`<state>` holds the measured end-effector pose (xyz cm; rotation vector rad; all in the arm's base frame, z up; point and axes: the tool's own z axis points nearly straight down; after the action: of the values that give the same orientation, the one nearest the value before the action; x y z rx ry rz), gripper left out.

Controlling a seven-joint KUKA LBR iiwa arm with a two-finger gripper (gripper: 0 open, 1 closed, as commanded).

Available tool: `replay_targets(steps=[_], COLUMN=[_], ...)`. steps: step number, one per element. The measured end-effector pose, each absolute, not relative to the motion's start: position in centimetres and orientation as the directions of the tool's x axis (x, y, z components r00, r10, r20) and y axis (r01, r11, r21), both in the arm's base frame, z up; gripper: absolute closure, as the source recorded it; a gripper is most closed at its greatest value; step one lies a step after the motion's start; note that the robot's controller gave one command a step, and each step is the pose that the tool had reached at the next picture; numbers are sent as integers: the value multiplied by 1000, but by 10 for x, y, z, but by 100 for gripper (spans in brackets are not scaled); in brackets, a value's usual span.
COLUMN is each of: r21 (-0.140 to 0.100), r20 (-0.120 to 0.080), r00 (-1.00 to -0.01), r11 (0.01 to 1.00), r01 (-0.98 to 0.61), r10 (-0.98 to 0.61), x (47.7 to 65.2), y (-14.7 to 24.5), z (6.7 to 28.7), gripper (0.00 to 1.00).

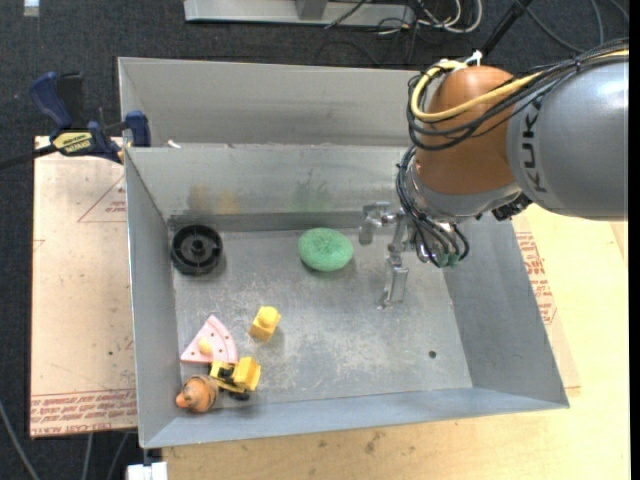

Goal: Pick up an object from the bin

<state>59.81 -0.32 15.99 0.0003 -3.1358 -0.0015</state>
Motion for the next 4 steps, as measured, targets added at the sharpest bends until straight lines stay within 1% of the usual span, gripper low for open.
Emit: replay_targets(steps=[1, 2, 3, 4], r21=[1, 1, 1, 1], r20=[-2, -14, -6, -6], r00=[-1000, -1000, -975, -975], r11=[1000, 1000, 975, 975], r01=[0, 20, -223, -222], r10=[0, 20, -223, -222], x=[600, 631, 656, 656], y=[-3, 20, 68, 68], z=[165, 123, 101, 101], gripper=[0, 0, 100, 100])
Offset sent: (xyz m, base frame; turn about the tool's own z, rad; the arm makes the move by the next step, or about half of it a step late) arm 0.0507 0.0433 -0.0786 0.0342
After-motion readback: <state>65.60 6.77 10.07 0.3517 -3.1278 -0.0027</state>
